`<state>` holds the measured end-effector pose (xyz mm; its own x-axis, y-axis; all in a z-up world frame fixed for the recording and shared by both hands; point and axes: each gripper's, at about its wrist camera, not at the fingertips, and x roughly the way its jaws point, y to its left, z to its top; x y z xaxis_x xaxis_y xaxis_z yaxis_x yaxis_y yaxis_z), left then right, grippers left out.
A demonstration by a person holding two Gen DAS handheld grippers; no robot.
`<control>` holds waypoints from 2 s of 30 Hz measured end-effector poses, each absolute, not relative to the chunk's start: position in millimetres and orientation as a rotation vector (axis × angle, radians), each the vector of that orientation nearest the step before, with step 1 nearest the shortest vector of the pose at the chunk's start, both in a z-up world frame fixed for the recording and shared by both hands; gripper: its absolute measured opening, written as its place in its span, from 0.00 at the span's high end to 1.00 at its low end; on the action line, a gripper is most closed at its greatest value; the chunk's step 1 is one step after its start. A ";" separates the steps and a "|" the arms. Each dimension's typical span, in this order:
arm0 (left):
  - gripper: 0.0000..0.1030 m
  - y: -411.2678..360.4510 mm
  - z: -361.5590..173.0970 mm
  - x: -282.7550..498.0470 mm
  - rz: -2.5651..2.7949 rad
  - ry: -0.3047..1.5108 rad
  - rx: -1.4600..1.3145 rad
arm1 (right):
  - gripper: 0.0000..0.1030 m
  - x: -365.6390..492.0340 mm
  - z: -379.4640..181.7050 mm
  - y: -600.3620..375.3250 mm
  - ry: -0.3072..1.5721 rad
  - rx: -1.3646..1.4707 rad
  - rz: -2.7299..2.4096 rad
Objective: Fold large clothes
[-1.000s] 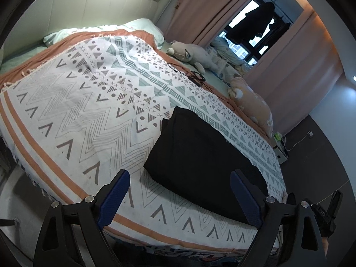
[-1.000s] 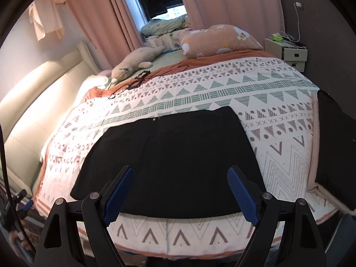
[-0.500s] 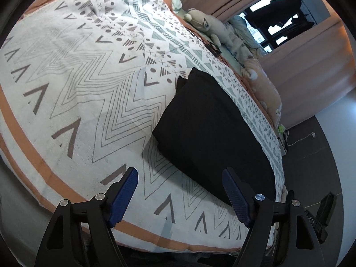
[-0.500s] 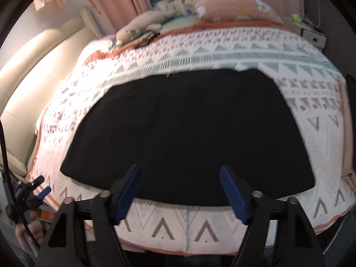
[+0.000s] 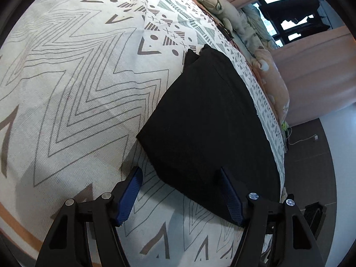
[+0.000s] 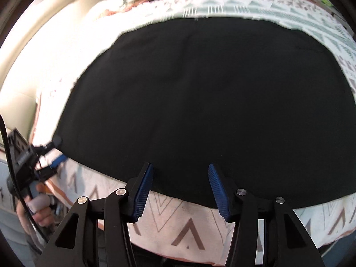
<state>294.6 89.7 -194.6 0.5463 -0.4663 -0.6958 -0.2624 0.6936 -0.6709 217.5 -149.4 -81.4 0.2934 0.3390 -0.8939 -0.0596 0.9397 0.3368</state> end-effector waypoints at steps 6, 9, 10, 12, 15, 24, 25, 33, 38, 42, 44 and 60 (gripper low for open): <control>0.34 88.1 -198.3 310.0 -0.113 1.010 -0.850 | 0.65 230.1 -98.9 -144.6 1.278 0.215 0.252; 0.40 86.7 -199.4 314.5 -0.100 1.000 -0.828 | 0.81 242.0 -101.7 -149.5 1.275 0.225 0.224; 0.43 86.6 -200.3 314.7 -0.094 0.999 -0.825 | 0.83 245.5 -104.8 -151.0 1.276 0.232 0.218; 0.47 88.1 -201.8 312.4 -0.082 0.990 -0.838 | 0.87 258.3 -105.7 -155.6 1.274 0.245 0.217; 0.53 89.5 -203.0 310.7 -0.065 0.985 -0.857 | 0.91 277.0 -104.3 -160.8 1.253 0.250 0.194; 0.60 90.6 -200.7 303.7 -0.027 0.984 -0.910 | 0.91 338.8 -100.6 -173.0 1.196 0.274 0.141; 0.60 90.2 -200.4 305.0 -0.025 0.986 -0.917 | 0.91 345.8 -100.8 -174.2 1.191 0.275 0.136; 0.54 83.0 -194.9 308.0 -0.019 0.999 -0.860 | 0.95 400.0 -104.9 -196.0 1.171 0.350 0.117; 0.53 82.3 -196.6 307.6 0.007 0.999 -0.910 | 0.97 420.5 -108.2 -204.2 1.159 0.368 0.113; 0.53 80.5 -199.1 306.1 0.030 0.990 -0.935 | 0.97 429.2 -108.1 -214.0 1.135 0.398 0.128; 0.56 78.2 -200.6 309.5 0.030 0.994 -0.905 | 0.97 429.8 -105.8 -216.0 1.109 0.370 0.163; 0.84 62.5 -137.9 315.9 -0.064 0.912 -0.809 | 0.49 310.4 -61.0 -239.8 1.050 0.489 0.325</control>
